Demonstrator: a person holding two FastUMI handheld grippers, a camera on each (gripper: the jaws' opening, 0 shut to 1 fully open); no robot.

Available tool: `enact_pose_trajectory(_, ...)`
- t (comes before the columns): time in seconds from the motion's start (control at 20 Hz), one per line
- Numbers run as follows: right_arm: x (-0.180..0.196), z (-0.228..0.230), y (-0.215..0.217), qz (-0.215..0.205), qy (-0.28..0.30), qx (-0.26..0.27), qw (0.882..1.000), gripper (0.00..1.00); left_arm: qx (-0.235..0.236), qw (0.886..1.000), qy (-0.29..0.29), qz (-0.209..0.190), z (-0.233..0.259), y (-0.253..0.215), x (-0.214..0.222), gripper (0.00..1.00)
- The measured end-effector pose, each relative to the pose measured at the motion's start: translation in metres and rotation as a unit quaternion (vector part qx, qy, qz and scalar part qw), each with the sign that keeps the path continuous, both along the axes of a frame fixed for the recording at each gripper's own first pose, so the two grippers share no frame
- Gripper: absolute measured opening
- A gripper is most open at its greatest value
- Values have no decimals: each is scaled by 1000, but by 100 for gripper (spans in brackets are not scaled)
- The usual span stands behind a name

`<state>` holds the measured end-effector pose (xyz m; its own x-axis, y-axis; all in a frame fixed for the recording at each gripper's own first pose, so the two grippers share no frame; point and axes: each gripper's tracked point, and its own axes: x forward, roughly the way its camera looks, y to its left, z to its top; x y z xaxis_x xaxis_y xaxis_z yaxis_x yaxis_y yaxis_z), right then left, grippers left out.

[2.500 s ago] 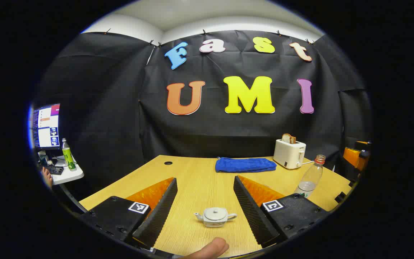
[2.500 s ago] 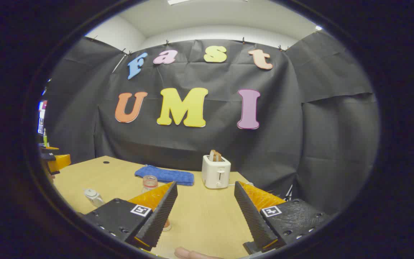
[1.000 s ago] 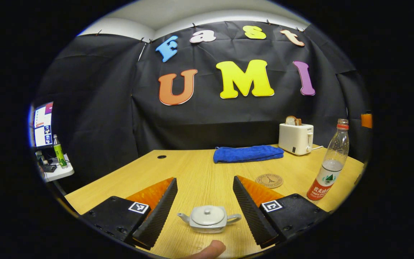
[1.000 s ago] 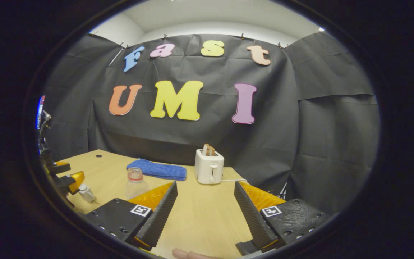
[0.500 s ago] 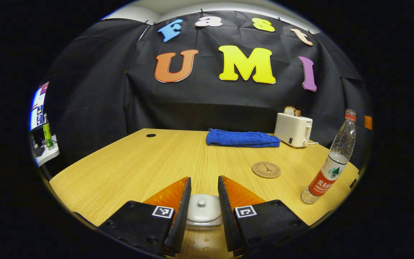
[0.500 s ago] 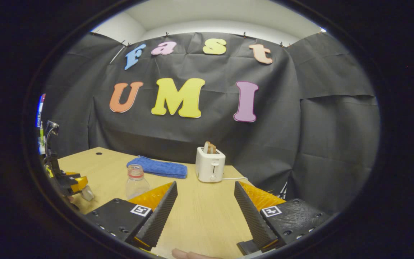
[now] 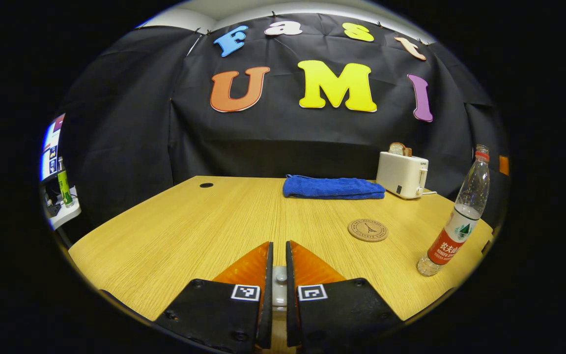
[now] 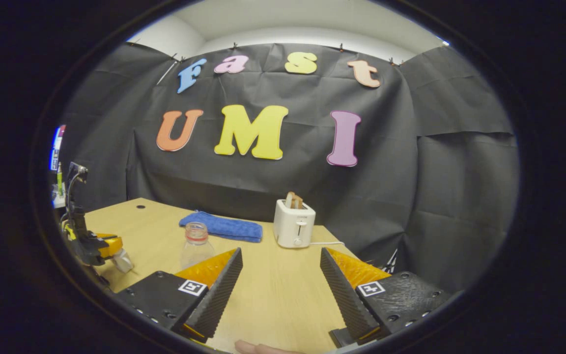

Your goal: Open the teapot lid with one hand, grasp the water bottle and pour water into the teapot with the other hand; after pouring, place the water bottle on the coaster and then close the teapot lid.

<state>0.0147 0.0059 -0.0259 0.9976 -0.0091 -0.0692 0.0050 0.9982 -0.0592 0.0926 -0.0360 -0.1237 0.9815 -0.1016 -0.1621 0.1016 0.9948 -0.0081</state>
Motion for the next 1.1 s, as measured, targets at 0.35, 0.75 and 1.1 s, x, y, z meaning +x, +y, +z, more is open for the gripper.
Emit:
enact_pose_trajectory(0.35,-4,-10,41,52,12,31,998,95,-11,999,-27,14,31,12,-10,3)
enact_pose_trajectory(0.75,4,-42,96,85,17,8,996,95,-30,999,-30,20,68,24,-42,3)
enact_pose_trajectory(1.1,27,-73,115,73,14,15,997,95,-24,999,-32,3,81,28,-56,3)
